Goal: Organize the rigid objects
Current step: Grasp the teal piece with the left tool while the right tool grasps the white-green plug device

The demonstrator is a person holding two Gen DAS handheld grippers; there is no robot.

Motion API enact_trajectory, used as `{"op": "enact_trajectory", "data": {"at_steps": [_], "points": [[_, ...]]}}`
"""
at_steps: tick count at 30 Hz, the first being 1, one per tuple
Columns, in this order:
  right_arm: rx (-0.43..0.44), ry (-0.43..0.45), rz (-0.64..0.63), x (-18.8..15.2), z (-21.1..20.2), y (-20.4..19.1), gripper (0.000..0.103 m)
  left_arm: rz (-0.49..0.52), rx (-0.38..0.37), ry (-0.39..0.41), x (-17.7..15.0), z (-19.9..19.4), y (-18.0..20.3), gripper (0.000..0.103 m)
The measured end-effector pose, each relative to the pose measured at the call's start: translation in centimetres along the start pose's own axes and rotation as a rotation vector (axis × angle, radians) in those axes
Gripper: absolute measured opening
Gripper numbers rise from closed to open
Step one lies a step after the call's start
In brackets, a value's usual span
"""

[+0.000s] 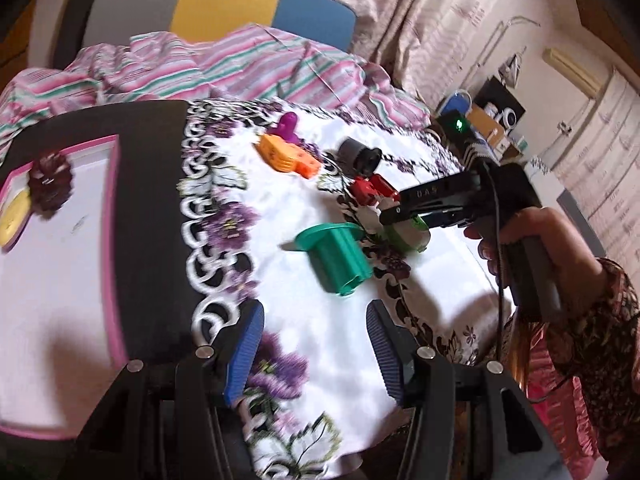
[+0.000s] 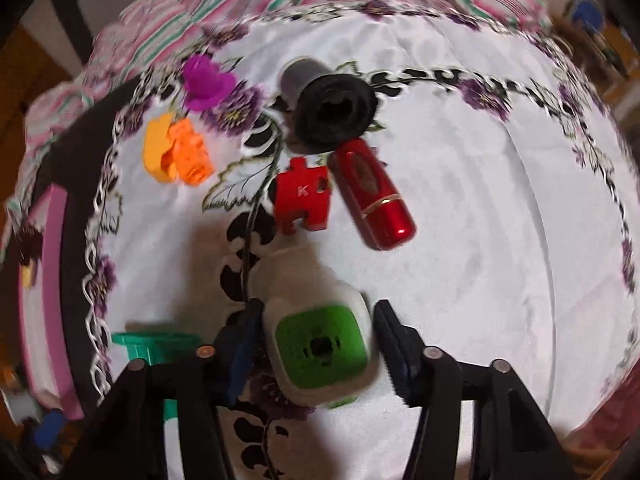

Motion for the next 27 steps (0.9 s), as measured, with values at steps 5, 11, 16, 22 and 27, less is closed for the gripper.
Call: {"op": "enact_trajectory", "data": {"at_steps": [5, 11, 16, 22, 27], "points": [[0.117, -0.01, 0.117, -0.1, 0.2, 2.6, 0.054, -0.025, -0.018, -0.066, 1.3, 3.8, 0.2, 0.054], [0.222, -0.002, 0.219, -1.3, -0.1, 3.8, 0.054, -0.038, -0.026, -0.125, 3.2, 7.7, 0.6, 0.054], [0.255, 0.004, 0.23, -1.6, -0.4, 4.7, 0.053, -0.011, 0.01, -0.157, 4.3, 10.6, 1.0, 0.056], [0.267, -0.006, 0.231, -1.3, 0.3, 3.7, 0.053, 0.042, 0.04, -0.151, 4.0, 12.1, 0.3, 0.042], [0.282, -0.016, 0.225, -1.2, 0.5, 3.5, 0.053, 0.119, 0.065, -0.136, 3.3, 11.3, -0.1, 0.03]]}}
Point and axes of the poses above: each gripper's, at about its wrist camera, not at the fingertips, and z roughly the way its jaws point, y to its right, x to its top, the point moved 1 cm from there along z, roughly the way its jaws point, and after that the axes turned 12 degrees about -x, right-handed, at the moved point
